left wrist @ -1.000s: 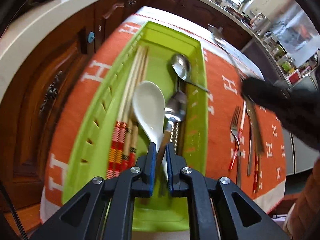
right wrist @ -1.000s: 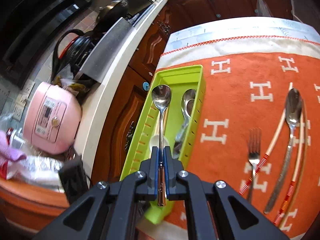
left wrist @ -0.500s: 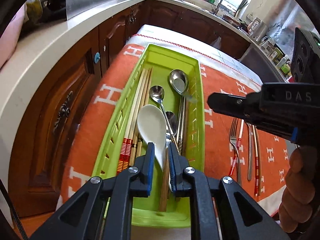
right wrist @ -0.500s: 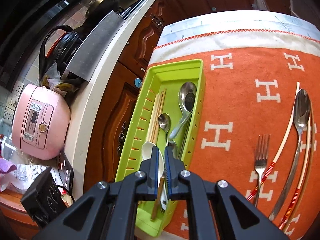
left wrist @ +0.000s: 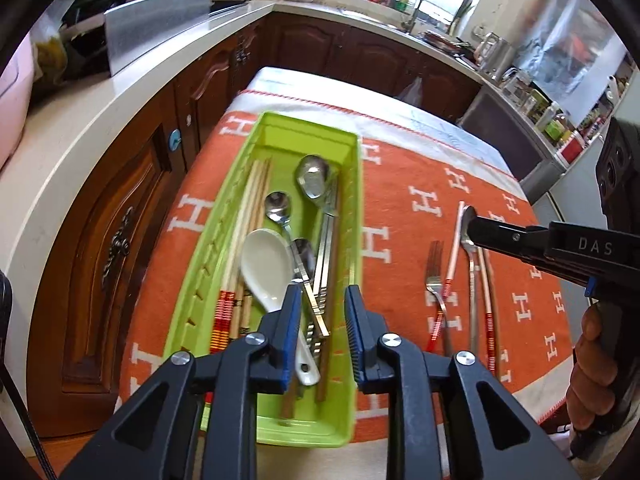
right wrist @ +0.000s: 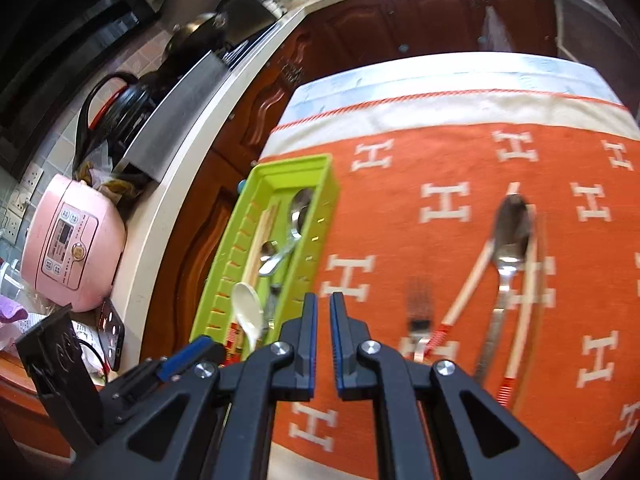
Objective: Organize utensils
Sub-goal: 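Lower the small steel spoon into the tray and open the right tool, then grasp the steel fork with the left tool while the right moves toward the remaining spoon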
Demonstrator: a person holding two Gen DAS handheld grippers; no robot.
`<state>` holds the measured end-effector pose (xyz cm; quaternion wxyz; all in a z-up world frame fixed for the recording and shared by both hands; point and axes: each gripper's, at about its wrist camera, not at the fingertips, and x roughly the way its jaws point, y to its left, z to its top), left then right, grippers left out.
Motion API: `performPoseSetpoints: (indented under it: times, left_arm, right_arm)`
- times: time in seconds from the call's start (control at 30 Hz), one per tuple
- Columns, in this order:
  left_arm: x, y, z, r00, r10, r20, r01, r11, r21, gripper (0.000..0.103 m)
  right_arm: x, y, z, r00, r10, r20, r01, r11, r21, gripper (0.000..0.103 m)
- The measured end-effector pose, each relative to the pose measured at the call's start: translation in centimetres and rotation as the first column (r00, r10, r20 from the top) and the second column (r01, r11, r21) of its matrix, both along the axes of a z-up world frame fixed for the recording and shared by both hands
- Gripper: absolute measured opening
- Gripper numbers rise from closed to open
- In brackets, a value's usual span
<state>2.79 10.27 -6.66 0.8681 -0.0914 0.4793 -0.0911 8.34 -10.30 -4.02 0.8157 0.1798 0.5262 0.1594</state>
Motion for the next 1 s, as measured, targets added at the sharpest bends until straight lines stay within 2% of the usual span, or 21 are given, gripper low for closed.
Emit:
performPoseSetpoints:
  times: [0.3, 0.43, 0.57, 0.8, 0.93, 1.0]
  left_arm:
    - [-0.1, -5.0, 1.4, 0.992, -0.126, 0.008, 0.127, 0.992, -0.009, 0.021]
    - [0.1, -7.7, 1.0, 0.982, -0.187, -0.013, 0.187, 0.982, -0.025, 0.021]
    - [0.8, -10.2, -0.3, 0.971, -0.234, -0.042, 0.232, 0.972, -0.044, 0.021]
    - [4.2, -12.4, -3.2, 0.975, -0.207, -0.086, 0.205, 0.978, -0.031, 0.022]
    - [6.1, -12.8, -4.2, 0.983, -0.159, -0.093, 0.159, 0.987, -0.010, 0.040]
    - [6.7, -13.1, -4.7, 0.984, -0.149, -0.098, 0.150, 0.989, 0.010, 0.040]
  right_arm:
    - [-2.3, -6.2, 1.5, 0.992, -0.084, 0.092, 0.092, 0.993, -0.078, 0.008]
    - [-3.1, -8.1, 1.2, 0.988, -0.104, 0.114, 0.116, 0.988, -0.103, 0.008]
    - [-3.7, -10.1, 0.2, 0.986, -0.133, 0.099, 0.141, 0.986, -0.083, 0.008]
    - [-4.4, -12.2, -1.3, 0.985, -0.140, 0.100, 0.146, 0.988, -0.056, 0.008]
    - [-4.2, -12.9, -2.3, 0.988, -0.129, 0.085, 0.133, 0.990, -0.038, 0.008]
    - [-4.1, -13.3, -2.9, 0.989, -0.125, 0.075, 0.127, 0.992, -0.026, 0.008]
